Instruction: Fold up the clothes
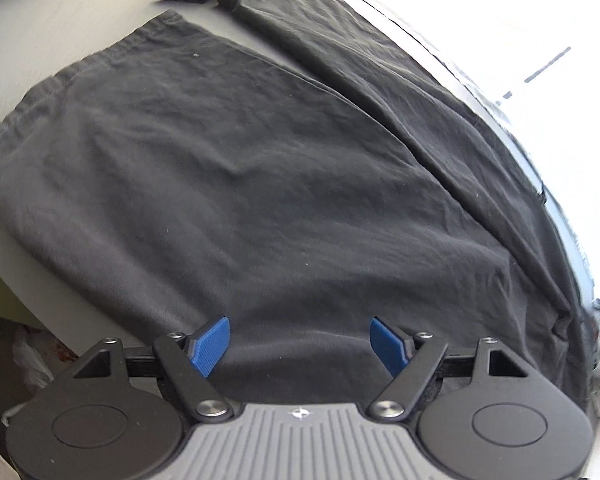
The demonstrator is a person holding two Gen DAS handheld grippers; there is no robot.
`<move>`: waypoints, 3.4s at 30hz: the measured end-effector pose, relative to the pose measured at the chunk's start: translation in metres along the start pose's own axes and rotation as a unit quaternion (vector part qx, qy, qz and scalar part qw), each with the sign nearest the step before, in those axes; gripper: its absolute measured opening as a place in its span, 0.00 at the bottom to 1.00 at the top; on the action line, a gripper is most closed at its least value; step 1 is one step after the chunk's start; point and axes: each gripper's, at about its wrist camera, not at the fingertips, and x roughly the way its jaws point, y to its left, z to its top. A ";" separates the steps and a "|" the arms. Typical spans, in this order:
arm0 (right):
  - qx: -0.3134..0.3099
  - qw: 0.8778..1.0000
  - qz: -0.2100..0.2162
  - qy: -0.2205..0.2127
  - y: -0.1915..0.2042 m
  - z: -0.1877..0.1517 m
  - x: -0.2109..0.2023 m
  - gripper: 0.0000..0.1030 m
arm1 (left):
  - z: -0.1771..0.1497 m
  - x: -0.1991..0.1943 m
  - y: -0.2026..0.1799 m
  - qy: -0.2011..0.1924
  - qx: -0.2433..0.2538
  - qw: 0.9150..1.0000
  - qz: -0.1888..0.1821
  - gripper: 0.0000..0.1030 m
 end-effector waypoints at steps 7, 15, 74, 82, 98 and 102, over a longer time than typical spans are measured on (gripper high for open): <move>-0.034 0.999 0.001 0.035 0.018 -0.023 0.020 0.41 | 0.000 -0.003 0.023 0.022 -0.061 0.994 -0.089 0.77; 0.053 0.996 0.063 0.043 0.007 -0.035 0.035 0.43 | 0.006 -0.015 0.060 0.027 -0.134 0.983 -0.126 0.78; -0.331 0.941 -0.048 -0.053 0.292 -0.089 0.210 0.09 | 0.351 0.067 -0.149 -0.190 -0.010 0.981 -0.026 0.05; -0.415 0.891 -0.173 -0.061 0.293 -0.121 0.288 0.56 | 0.336 0.141 -0.187 -0.146 0.082 0.985 0.039 0.44; -0.229 0.949 -0.181 -0.117 0.178 -0.085 0.169 0.71 | 0.198 0.158 -0.160 -0.020 0.196 0.973 0.123 0.76; -0.220 0.957 -0.165 -0.095 0.170 -0.074 0.195 0.83 | 0.197 0.165 -0.167 -0.012 0.208 0.968 0.138 0.83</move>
